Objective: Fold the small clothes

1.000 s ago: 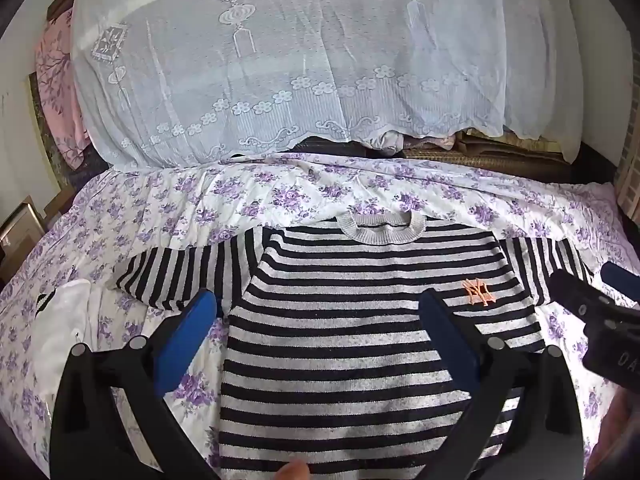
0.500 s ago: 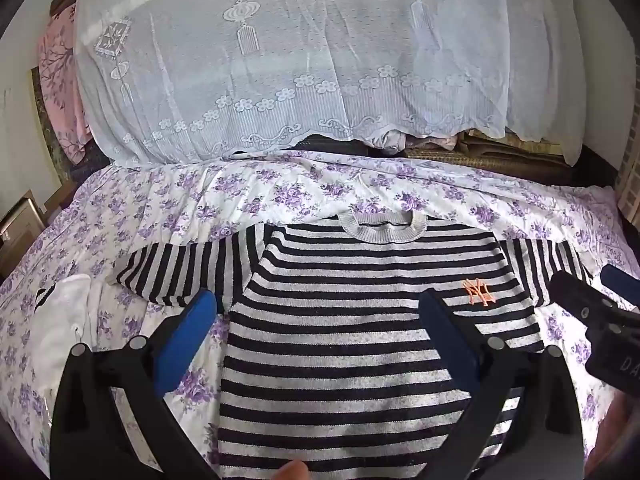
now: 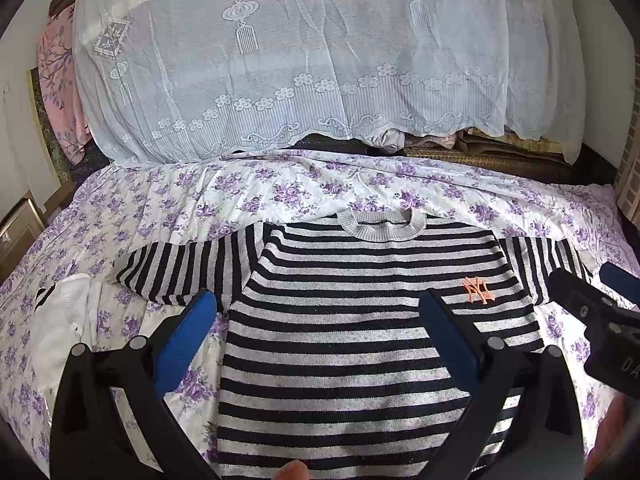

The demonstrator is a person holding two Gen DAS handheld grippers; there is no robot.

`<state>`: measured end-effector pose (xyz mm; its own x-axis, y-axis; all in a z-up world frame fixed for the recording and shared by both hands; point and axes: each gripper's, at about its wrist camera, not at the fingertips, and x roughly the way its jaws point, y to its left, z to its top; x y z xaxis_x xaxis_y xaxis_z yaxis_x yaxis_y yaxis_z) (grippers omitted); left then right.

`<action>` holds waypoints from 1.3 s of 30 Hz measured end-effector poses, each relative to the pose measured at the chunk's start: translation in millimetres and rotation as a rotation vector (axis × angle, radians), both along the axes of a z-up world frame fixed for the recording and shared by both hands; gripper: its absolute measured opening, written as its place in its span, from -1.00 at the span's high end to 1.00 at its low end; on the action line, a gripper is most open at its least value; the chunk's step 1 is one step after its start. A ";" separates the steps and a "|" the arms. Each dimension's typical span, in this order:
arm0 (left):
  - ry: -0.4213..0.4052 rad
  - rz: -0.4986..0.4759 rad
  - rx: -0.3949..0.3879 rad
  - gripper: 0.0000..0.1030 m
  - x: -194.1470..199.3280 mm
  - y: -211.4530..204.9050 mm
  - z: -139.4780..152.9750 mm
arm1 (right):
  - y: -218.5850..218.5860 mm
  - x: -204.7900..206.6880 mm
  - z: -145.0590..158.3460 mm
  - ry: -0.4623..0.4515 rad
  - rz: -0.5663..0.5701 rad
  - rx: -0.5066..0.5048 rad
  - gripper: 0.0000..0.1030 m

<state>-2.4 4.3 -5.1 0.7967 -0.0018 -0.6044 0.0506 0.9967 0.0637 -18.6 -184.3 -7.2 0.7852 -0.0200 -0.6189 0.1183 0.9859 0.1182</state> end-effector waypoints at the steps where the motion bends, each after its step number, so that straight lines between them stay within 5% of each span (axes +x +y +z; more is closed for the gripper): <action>1: 0.000 -0.001 0.000 -0.92 0.1 0.0 0.0 | -0.2 -0.1 -0.1 0.000 0.000 0.000 -0.93; 39: 0.005 0.000 -0.001 -0.92 -1.8 0.4 -2.6 | 0.2 -0.9 -1.4 -0.003 0.001 0.002 -0.93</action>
<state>-4.2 4.8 -7.7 0.7936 -0.0023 -0.6085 0.0509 0.9967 0.0627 -19.5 -184.1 -8.5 0.7870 -0.0178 -0.6167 0.1171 0.9857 0.1209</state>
